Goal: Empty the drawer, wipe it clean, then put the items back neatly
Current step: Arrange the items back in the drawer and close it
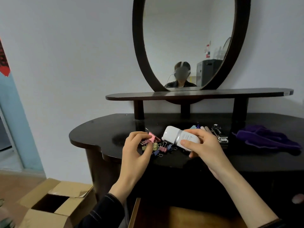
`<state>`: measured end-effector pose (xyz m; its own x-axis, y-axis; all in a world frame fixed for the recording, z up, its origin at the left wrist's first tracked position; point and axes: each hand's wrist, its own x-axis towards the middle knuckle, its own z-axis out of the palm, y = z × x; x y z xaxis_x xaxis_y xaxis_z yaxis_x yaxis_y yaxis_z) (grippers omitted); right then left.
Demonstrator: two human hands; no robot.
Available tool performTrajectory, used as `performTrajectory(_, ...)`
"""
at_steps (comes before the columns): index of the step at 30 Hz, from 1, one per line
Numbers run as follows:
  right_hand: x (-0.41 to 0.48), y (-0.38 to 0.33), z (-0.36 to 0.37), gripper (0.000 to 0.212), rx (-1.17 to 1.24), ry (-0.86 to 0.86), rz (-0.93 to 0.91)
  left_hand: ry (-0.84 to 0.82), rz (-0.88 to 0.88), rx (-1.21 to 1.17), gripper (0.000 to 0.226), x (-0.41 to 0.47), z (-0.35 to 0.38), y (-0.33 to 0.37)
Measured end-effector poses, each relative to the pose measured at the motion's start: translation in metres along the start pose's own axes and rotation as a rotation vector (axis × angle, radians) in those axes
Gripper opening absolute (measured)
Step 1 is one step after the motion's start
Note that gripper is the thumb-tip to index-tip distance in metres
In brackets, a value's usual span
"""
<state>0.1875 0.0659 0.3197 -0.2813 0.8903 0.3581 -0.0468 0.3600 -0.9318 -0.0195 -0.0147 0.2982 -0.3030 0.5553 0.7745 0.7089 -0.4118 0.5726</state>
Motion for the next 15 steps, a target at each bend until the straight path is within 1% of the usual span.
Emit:
performTrajectory(3,-0.017,-0.006,-0.002,0.035,0.068,-0.097,-0.002,0.03,0.032,-0.069,0.014,-0.024,-0.009,0.015)
performTrajectory(5,-0.032,-0.009,-0.001,0.038,0.075,-0.155,-0.055,-0.023,0.002,-0.165,0.019,-0.042,-0.014,0.026)
performTrajectory(7,-0.049,-0.009,-0.001,0.04,0.097,-0.167,-0.067,-0.101,-0.12,-0.339,0.025,-0.057,-0.015,0.036)
performTrajectory(10,-0.076,0.001,-0.002,0.041,0.081,-0.174,-0.074,-0.148,-0.339,-0.603,0.021,-0.078,-0.019,0.039)
performTrajectory(12,-0.095,0.013,-0.001,0.044,0.019,-0.175,-0.112,-0.219,-0.45,-0.698,0.022,-0.094,-0.023,0.032)
performTrajectory(15,-0.12,0.034,0.004,0.046,0.016,-0.204,-0.1,-0.427,-0.536,-0.767,0.031,-0.124,-0.027,0.017)
